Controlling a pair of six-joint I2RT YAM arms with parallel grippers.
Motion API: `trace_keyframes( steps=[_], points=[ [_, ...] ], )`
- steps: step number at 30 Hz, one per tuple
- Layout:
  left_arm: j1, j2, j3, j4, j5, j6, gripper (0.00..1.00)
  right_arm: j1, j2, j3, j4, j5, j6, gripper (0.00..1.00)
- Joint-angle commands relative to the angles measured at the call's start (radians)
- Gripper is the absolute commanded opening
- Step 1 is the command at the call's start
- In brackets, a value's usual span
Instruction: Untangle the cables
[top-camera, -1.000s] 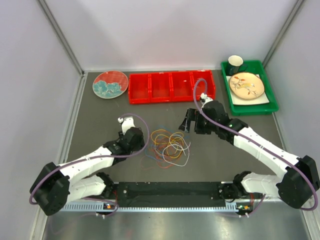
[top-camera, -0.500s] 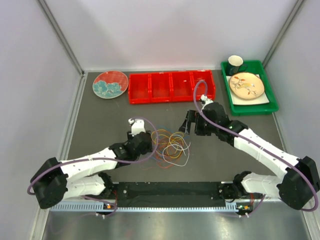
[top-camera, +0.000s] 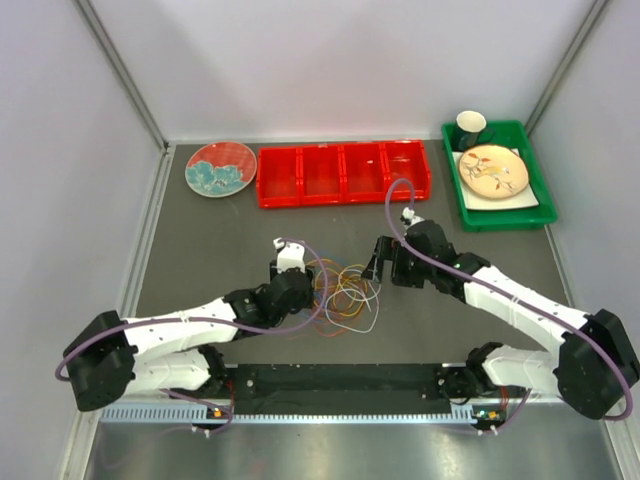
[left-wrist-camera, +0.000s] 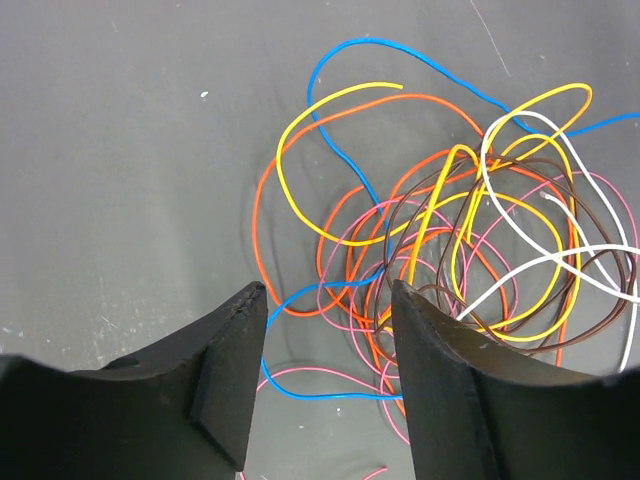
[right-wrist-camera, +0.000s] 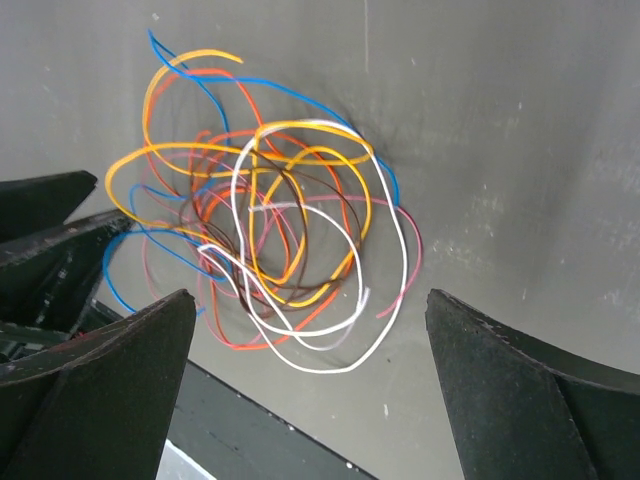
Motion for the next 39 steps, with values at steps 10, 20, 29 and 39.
trace_keyframes(
  steps=[10, 20, 29, 39],
  points=[
    [-0.016, -0.053, -0.006, 0.066, -0.052, -0.008, 0.52, 0.02, -0.011, 0.111, -0.021, 0.021, -0.069, 0.94],
    [-0.019, -0.134, 0.025, -0.108, -0.159, -0.123, 0.47, 0.162, 0.119, 0.27, -0.006, 0.026, -0.016, 0.93],
    [-0.071, -0.055, 0.144, -0.306, -0.084, -0.329, 0.48, 0.178, 0.124, 0.289, -0.11, 0.168, -0.034, 0.93],
    [-0.157, 0.1, 0.24, -0.383, -0.189, -0.396, 0.49, 0.178, 0.099, 0.295, -0.139, 0.221, -0.048, 0.93]
  ],
)
